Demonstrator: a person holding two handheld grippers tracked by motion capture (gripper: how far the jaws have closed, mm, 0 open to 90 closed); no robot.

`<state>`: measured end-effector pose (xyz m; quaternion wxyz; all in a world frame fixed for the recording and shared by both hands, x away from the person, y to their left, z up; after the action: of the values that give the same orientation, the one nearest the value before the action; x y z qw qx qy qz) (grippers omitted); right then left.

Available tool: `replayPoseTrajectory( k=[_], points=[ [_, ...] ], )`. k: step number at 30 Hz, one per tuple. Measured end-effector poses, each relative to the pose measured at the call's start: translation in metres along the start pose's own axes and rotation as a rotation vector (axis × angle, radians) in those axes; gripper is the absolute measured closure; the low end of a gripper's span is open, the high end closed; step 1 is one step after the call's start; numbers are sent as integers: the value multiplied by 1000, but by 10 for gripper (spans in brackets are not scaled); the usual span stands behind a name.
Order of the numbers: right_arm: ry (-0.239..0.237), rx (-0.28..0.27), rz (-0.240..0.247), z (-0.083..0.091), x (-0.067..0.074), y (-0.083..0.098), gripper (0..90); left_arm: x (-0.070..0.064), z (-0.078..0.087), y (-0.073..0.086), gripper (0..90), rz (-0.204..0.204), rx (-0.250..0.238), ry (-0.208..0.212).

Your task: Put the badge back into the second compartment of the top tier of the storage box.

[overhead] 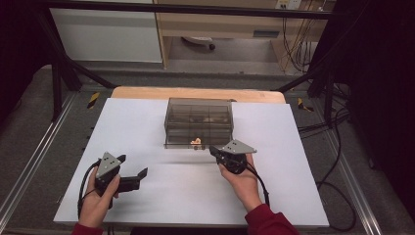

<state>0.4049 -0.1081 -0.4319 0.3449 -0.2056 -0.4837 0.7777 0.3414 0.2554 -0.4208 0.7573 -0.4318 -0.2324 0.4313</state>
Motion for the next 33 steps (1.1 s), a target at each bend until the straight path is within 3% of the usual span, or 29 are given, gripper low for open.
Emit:
replayPoseTrajectory(
  k=[26, 33],
  points=[
    [41, -1, -46, -9, -18, -11, 900, 0, 0, 1, 69, -5, 6, -8],
    [22, -1, -78, -11, -21, -12, 900, 0, -1, 1, 69, -5, 8, -9]
  ],
)
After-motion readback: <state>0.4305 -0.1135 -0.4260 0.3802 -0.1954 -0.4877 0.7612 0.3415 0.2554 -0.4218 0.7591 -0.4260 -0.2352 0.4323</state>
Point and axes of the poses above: each handheld gripper's, and its own axes: z roughly backward along the jaws, y roughly out of its underside, x roughly to its left, the point moved 1 cm from there along -z, roughly forward along the jaws, and after that the axes turned 4 degrees about x, right-handed, at the moved point
